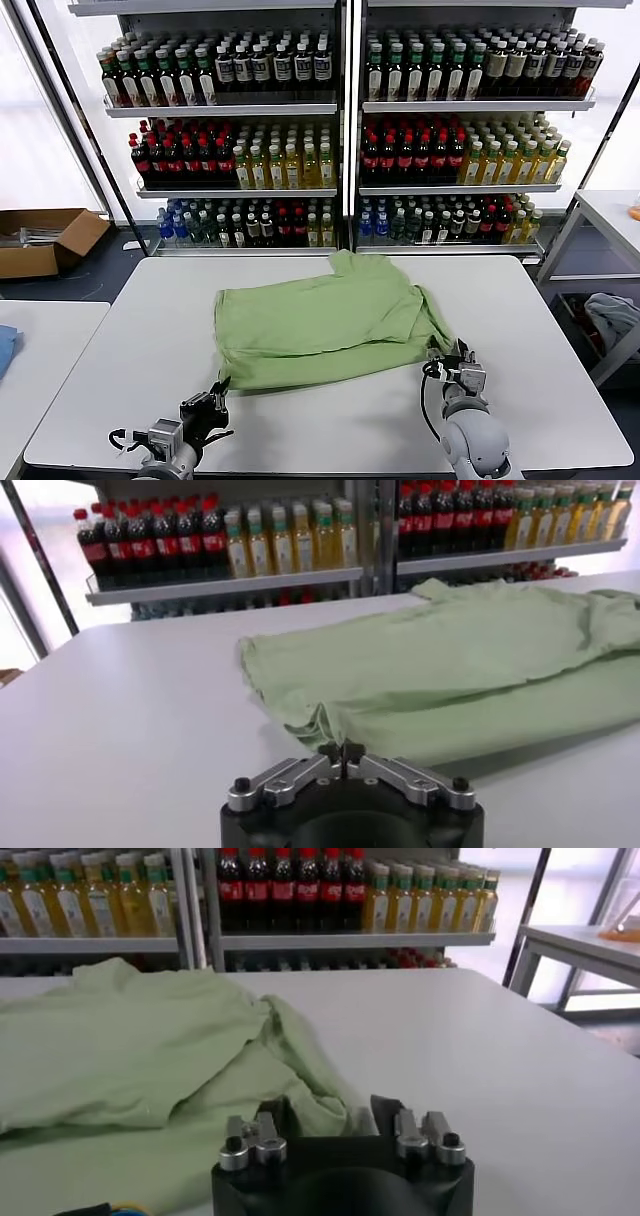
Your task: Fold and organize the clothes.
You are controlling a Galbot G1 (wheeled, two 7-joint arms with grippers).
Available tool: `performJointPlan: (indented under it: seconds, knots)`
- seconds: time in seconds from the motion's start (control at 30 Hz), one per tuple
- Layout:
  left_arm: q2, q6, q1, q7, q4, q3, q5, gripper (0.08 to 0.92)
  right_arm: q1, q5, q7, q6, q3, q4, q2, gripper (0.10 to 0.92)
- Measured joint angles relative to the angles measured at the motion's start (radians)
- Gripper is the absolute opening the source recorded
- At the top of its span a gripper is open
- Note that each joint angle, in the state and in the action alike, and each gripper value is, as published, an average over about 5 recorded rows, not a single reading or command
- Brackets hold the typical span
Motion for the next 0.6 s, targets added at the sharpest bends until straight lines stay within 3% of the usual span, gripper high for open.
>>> performJointPlan:
  seconds: [0.33,0.6]
  knots:
    - [0.0,0.002,-0.005,0.002,0.01,-0.003,-0.001,0.084,-0.012,-0.004,-0.002,0.006,0.003,0.002,-0.002,0.161]
    - [-0.01,-0.005,0.0,0.006,0.014,0.001,0.004,0.084,-0.07,-0.016,0.009,0.008,0.002,0.07,0.004,0.138]
